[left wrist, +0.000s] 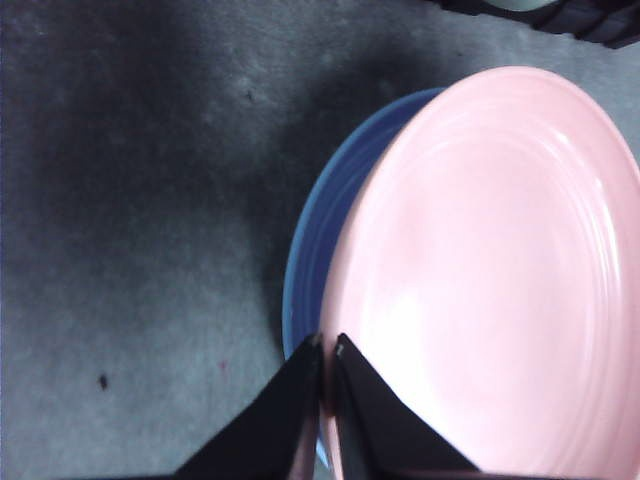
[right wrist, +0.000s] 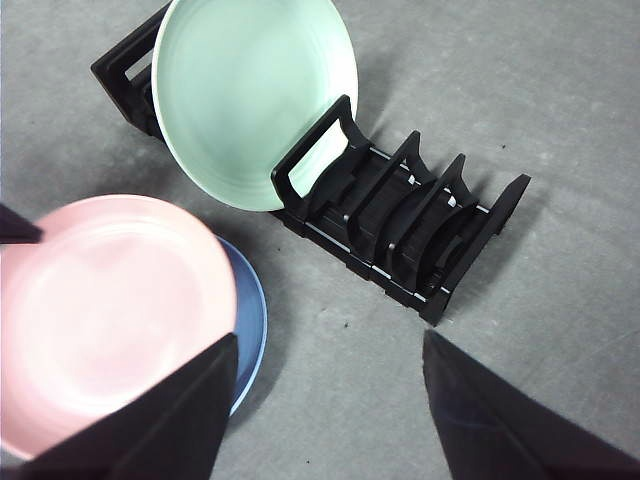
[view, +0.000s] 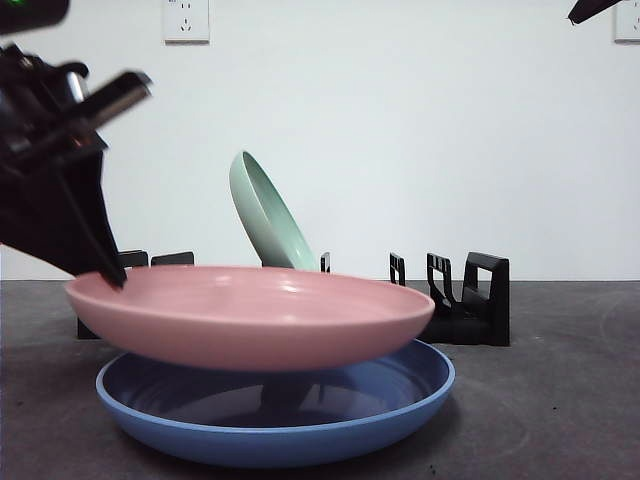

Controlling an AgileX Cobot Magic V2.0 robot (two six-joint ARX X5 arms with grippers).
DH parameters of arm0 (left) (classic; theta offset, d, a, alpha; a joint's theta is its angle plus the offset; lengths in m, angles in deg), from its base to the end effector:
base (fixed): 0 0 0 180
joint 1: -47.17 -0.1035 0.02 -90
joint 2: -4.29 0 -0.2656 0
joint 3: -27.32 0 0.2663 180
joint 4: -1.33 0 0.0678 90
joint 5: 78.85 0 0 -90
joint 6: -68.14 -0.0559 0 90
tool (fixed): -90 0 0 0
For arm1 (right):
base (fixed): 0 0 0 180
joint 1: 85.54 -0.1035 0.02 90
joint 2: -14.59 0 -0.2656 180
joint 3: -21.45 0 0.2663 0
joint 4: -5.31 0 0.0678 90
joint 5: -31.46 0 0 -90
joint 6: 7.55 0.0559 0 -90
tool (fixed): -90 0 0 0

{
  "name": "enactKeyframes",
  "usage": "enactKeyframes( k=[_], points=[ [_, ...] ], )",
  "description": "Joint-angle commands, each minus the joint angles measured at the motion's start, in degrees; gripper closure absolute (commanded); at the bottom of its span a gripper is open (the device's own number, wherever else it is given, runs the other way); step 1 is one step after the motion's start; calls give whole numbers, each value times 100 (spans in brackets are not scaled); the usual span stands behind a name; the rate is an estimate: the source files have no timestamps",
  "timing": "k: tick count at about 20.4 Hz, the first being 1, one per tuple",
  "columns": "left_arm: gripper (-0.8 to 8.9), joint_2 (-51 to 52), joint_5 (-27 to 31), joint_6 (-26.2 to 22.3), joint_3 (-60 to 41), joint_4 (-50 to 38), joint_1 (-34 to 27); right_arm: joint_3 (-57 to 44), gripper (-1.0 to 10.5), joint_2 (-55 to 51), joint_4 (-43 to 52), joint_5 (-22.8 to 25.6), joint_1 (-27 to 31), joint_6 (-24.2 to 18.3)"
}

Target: Place the plate

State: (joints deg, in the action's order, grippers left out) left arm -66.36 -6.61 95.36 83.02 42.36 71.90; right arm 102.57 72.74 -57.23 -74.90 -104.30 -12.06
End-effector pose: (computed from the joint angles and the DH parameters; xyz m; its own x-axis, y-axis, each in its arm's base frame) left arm 0.2263 -0.1230 0.1851 0.3563 -0.5000 -0.7893 0.1478 0.8643 -0.4807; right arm 0.2020 0.0852 0.3557 0.6098 0.5046 -0.6112 -0.5600 0.8200 0.1183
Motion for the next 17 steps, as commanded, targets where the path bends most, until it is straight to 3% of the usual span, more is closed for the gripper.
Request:
enactKeyframes(
  k=[1,10,14,17],
  points=[
    [806,-271,-35,42,20,-111,76,44,663,44,17,-7,-35,-37],
    [791,-986,-11,28,20,-632,280,46,663,44,15,-7,-35,-37],
    [587,-1082,-11,31,22,-640,293,46,663,44,15,-7,-35,-37],
    [361,-881,-11,0,28,-608,293,46,662,44,15,-7,-35,-37]
  ],
)
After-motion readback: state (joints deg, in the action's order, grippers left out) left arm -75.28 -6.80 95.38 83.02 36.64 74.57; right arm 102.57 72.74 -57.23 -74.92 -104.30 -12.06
